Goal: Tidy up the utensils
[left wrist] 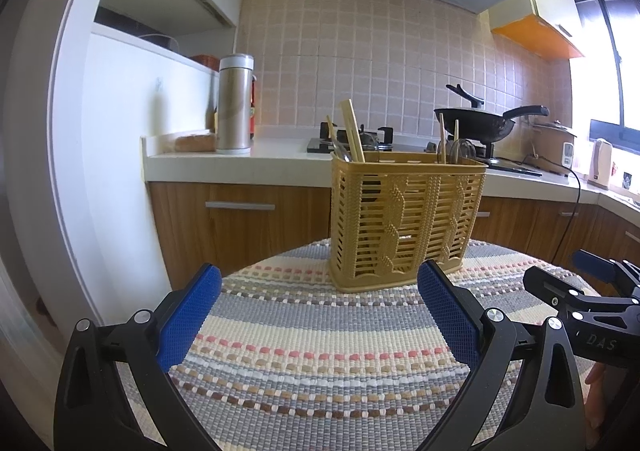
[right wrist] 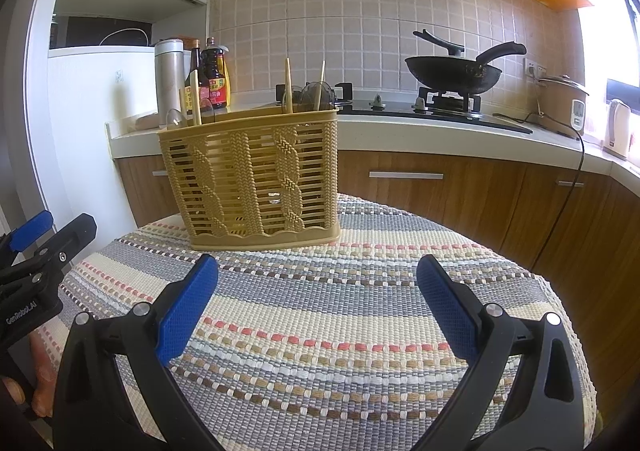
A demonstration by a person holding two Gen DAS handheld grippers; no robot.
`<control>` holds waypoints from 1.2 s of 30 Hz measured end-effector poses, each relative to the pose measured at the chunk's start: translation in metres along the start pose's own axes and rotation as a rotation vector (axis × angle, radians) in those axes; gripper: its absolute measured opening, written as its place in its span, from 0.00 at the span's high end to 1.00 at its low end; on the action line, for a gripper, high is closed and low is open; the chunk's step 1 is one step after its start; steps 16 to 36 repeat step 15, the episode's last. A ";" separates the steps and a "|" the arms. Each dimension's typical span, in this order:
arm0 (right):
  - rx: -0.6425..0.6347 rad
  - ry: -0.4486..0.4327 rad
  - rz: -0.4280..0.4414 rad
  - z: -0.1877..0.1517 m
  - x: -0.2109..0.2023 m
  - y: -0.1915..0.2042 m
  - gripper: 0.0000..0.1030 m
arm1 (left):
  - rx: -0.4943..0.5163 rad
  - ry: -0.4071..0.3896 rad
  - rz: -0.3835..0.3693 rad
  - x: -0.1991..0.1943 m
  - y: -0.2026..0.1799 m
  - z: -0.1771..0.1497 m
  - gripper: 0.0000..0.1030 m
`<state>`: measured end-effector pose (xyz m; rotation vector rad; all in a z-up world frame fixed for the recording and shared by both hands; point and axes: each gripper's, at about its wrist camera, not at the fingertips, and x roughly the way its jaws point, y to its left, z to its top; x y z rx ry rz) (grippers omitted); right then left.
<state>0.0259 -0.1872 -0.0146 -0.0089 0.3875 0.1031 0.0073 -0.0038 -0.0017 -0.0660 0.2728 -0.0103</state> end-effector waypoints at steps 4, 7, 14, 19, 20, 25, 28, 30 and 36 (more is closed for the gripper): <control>-0.002 0.000 0.000 0.000 0.000 0.000 0.08 | -0.012 0.004 -0.008 0.001 0.003 0.000 0.07; -0.001 0.000 0.000 0.000 0.000 0.000 0.08 | -0.004 -0.002 -0.015 -0.001 0.001 0.000 0.07; 0.000 -0.002 0.001 0.000 0.000 -0.001 0.08 | 0.027 0.010 -0.044 -0.002 -0.006 -0.001 0.07; 0.000 -0.002 0.001 0.000 0.000 -0.001 0.08 | 0.026 0.010 -0.043 -0.002 -0.006 -0.001 0.07; 0.000 -0.002 0.001 0.000 0.000 -0.001 0.08 | 0.026 0.010 -0.043 -0.002 -0.006 -0.001 0.07; 0.000 -0.002 0.001 0.000 0.000 -0.001 0.08 | 0.026 0.010 -0.043 -0.002 -0.006 -0.001 0.07; 0.000 -0.002 0.001 0.000 0.000 -0.001 0.08 | 0.026 0.010 -0.043 -0.002 -0.006 -0.001 0.07; 0.000 -0.002 0.001 0.000 0.000 -0.001 0.08 | 0.026 0.010 -0.043 -0.002 -0.006 -0.001 0.07; 0.000 -0.002 0.001 0.000 0.000 -0.001 0.08 | 0.026 0.010 -0.043 -0.002 -0.006 -0.001 0.07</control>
